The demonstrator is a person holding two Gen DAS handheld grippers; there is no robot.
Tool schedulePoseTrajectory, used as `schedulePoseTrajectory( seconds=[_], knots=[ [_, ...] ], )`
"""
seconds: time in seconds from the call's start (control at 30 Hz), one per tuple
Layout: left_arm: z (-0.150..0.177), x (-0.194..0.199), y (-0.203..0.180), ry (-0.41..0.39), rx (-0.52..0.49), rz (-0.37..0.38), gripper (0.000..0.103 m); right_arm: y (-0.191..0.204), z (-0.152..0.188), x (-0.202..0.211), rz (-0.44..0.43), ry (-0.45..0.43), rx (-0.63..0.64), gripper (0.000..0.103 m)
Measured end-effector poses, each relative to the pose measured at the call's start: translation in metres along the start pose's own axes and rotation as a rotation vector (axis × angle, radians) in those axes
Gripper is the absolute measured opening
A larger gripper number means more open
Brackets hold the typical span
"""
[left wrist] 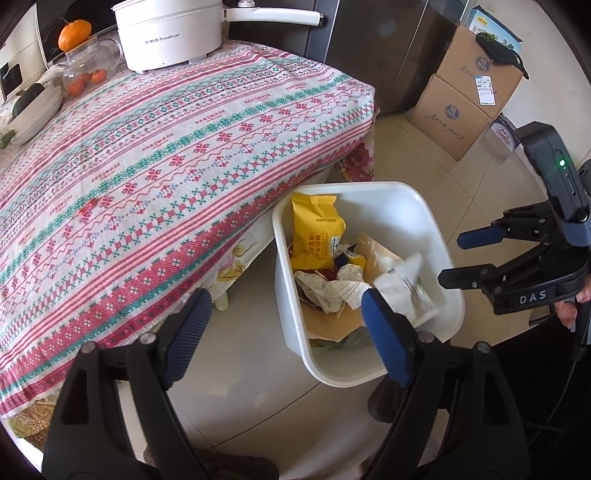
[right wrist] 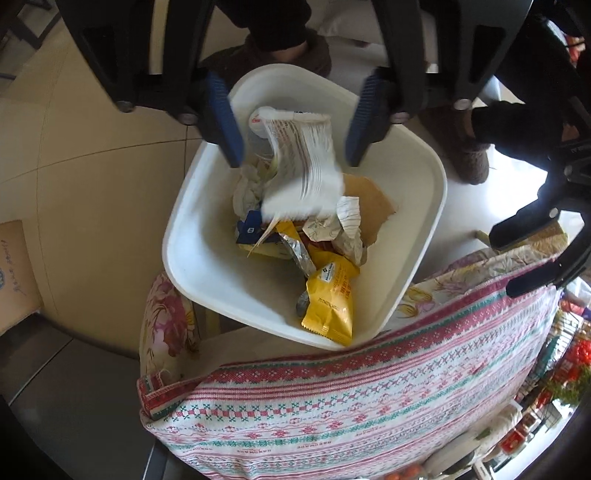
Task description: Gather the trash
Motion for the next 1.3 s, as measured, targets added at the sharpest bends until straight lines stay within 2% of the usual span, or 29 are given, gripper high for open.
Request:
schedulePoseTrajectory(
  seconds=[0.13,0.27,0.4,0.57,0.77,0.8,1.07,1.3],
  knots=[
    [-0.002,0.005,0.002,-0.009,0.011,-0.023,0.085,-0.002,-0.005,0.009,-0.003,-0.036,-0.022,0.068],
    [-0.009,0.022,0.003,-0.054,0.022,-0.064,0.086,-0.005,-0.013,0.021,0.000,-0.076,-0.055,0.068],
    [-0.016,0.055,0.005,-0.146,0.070,-0.109,0.098,-0.001,-0.020,0.051,0.039,-0.192,-0.075,0.071],
    [-0.016,0.096,0.010,-0.249,0.131,-0.206,0.102,0.010,-0.021,0.103,0.111,-0.383,-0.104,0.081],
    [-0.013,0.125,0.009,-0.329,0.154,-0.289,0.102,0.031,-0.011,0.147,0.149,-0.540,-0.110,0.096],
    [-0.013,0.128,0.009,-0.341,0.154,-0.298,0.102,0.035,-0.010,0.151,0.159,-0.555,-0.111,0.103],
    [-0.008,0.138,0.007,-0.381,0.156,-0.327,0.102,0.051,-0.009,0.167,0.225,-0.646,-0.095,0.103],
    [-0.006,0.136,0.012,-0.377,0.167,-0.334,0.102,0.046,-0.014,0.171,0.220,-0.670,-0.131,0.103]
  ],
)
Point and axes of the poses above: each gripper's, at about its wrist camera, not at the fingertips, and x roughly against the way its jaws point, y to its left, z to its underside, the point moved 6 cm from there along -x, roughly the way its jaws point, and after that the axes turned 9 degrees about z, right-handed, at the moved point
